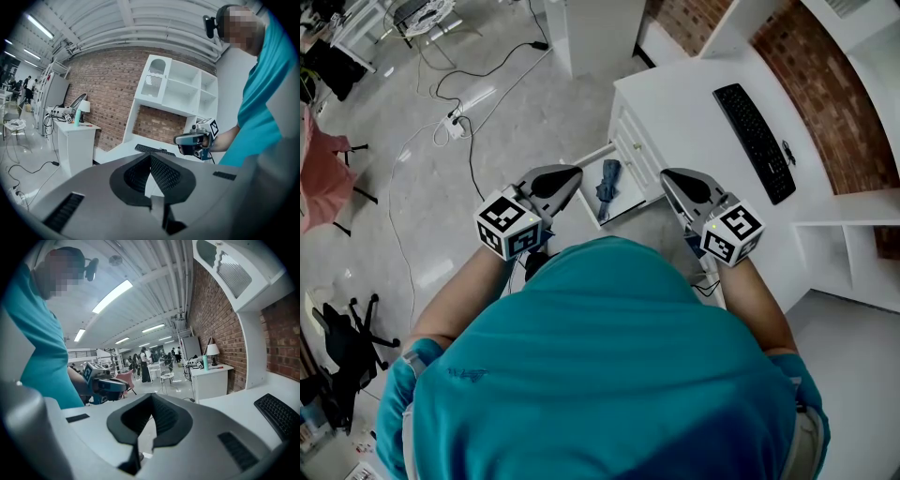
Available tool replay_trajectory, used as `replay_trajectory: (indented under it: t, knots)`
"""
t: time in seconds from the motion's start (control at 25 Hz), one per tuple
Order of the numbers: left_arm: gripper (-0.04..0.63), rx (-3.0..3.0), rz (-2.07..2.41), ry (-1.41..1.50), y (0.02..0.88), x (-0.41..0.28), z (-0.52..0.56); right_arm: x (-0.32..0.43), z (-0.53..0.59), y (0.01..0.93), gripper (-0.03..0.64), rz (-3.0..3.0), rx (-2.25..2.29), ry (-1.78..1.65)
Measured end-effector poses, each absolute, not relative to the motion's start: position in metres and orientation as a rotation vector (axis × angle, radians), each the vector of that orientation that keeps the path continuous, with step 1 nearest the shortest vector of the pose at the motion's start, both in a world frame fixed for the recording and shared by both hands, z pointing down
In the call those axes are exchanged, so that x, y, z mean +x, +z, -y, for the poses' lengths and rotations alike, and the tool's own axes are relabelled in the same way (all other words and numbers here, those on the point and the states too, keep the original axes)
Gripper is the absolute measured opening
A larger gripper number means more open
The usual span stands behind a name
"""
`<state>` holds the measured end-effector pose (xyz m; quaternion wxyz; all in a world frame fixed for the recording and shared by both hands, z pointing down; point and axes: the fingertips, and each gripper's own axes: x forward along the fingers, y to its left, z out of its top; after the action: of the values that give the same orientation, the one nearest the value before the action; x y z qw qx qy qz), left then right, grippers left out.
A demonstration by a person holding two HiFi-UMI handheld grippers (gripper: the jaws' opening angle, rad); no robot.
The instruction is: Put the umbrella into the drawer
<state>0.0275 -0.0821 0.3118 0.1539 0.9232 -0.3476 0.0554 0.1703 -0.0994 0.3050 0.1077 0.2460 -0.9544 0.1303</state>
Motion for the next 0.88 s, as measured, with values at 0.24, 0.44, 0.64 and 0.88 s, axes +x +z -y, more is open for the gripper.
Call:
replay_trajectory:
  t: [0.24, 0.44, 0.64, 0.88]
  knots:
    - [0.015, 2.646, 0.994, 0.156, 0.3135, 0.027, 0.0804, 0.1697, 0.0989, 0.3044, 0.021, 2.8, 0.716, 0.371]
    - [0.014, 2.651, 0.99, 0.16, 0.3126, 0.0258, 0.0795, 0.1692, 0.0984, 0.3024, 0.021, 2.799, 0.713, 0.363]
    - [0.014, 2.654, 0.997, 0.154, 0.3111, 0.0252, 0.0762, 0.1688, 0.0947, 0.3019, 0.021, 2.798, 0.703, 0.353]
    - [0.014, 2.651, 1.0, 0.145, 0.313, 0.024, 0.0748, 0.1672, 0.094, 0.3037, 0.021, 2.801, 0.697, 0.352]
